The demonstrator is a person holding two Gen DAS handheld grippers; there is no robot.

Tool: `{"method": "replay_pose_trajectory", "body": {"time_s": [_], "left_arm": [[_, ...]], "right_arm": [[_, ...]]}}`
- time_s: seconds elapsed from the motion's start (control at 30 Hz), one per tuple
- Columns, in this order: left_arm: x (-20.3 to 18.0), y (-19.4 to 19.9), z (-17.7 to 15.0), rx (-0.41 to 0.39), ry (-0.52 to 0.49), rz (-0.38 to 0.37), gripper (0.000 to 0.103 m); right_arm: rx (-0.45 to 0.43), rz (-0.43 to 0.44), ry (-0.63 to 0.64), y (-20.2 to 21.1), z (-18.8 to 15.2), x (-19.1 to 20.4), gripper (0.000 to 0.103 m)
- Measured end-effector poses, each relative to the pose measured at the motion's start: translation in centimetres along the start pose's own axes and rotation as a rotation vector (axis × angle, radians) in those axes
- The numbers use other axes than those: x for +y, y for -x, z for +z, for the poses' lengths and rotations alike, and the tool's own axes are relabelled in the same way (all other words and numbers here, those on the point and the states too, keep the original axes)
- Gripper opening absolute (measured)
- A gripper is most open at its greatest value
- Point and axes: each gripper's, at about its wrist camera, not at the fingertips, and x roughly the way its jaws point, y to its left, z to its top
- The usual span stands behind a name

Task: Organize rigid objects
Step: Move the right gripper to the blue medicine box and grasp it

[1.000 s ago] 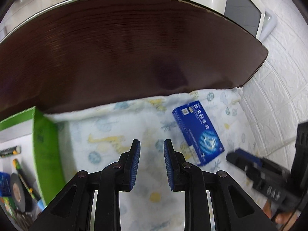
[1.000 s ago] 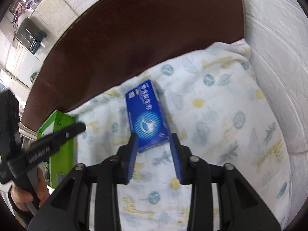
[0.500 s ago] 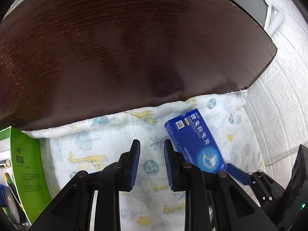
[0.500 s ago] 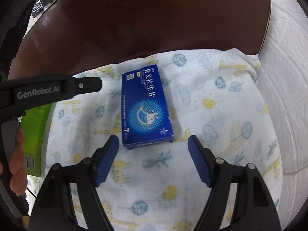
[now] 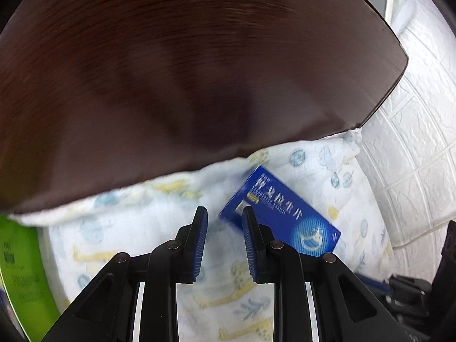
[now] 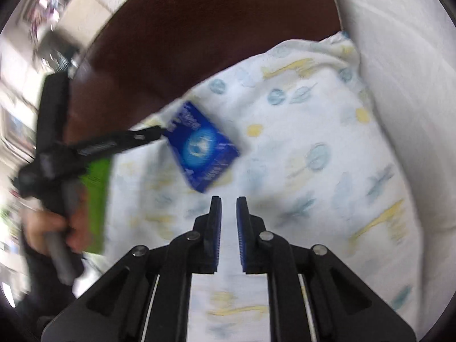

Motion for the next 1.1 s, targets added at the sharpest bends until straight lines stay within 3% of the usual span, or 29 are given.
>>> {"method": "replay_pose_trajectory", "body": {"time_s": [0.07,0.2,0.43,0.7,0.9,1.1], "left_arm": [[-0.6,-0.4,0.5,-0.009,-0.040,0.011,0.024],[-0.6,-0.8,1.1,-0.022,-0.062,0.038,0.024],[-0.1,-1.5,1.8,0.041,-0.055,-0.060,0.024],[0.9,-0.4,-0.2,0.134,-0.016,-0.136,0.024],[2.1,0.1,-0.7,0.105,0.030,-0.098,0.024],[1.1,-0.7,-0.6,0.097,0.018,-0.125,0.026]], "right_arm": [[0.000,0.051,-0.038,-0.6,0.2,0.8,0.015],[-0.021,0.029,-0.067,-1.9,0.6,3.0,0.025],[-0.045,0.000,-0.172,-2.6,1.8,2.1,0.026],[-0.057,-0.081,-0.111,-2.0,3.7,1.5,0.026],[-0.023,-0.083,-0.082,-2.1,4.0,1.2,0.026],[-0.012,-0.080,-0.099,-3.0,3.8,1.8,0.030]]}}
